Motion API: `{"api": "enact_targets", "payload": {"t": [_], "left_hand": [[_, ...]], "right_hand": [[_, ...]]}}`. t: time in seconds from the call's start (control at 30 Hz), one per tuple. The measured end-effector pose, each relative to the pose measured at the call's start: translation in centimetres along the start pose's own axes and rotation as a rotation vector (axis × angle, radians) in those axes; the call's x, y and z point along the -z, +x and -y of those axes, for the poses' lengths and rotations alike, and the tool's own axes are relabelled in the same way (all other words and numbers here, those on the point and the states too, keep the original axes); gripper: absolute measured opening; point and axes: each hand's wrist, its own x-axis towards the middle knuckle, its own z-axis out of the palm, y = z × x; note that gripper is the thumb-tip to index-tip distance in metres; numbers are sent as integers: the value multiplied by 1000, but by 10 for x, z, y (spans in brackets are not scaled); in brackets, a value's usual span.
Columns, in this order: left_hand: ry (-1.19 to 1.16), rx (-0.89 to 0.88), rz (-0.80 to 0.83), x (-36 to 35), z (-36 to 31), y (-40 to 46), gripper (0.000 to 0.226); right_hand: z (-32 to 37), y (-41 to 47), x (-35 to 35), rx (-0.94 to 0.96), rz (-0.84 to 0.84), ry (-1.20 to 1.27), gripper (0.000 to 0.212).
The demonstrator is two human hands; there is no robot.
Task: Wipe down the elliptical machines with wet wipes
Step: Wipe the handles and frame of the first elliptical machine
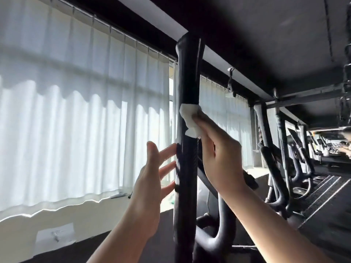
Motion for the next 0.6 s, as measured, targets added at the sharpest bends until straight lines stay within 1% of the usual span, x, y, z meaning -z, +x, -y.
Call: {"api": "enact_targets", "payload": {"t": [0.1, 0.2, 0.27, 0.37, 0.43, 0.53, 0.6], "left_hand": [[22, -14, -16, -5, -1, -3, 69], [29, -11, -37, -7, 1, -4, 66], [22, -18, -32, -7, 2, -6, 63], [4, -31, 6, -3, 7, -8, 55], [-7, -35, 4, 2, 13, -9, 52], [-30, -35, -45, 11, 30, -14, 47], [-22, -69, -48, 17, 46, -20, 33]], "right_hand": [[8, -55, 6, -68, 35, 118, 35], [19, -105, 5, -92, 38, 154, 38], [26, -130, 6, -152, 16, 201, 40], [37, -141, 9, -250, 0, 242, 38], [40, -136, 12, -306, 2, 284, 38], [37, -133, 14, -292, 37, 265, 35], [36, -139, 14, -219, 89, 173, 38]]}}
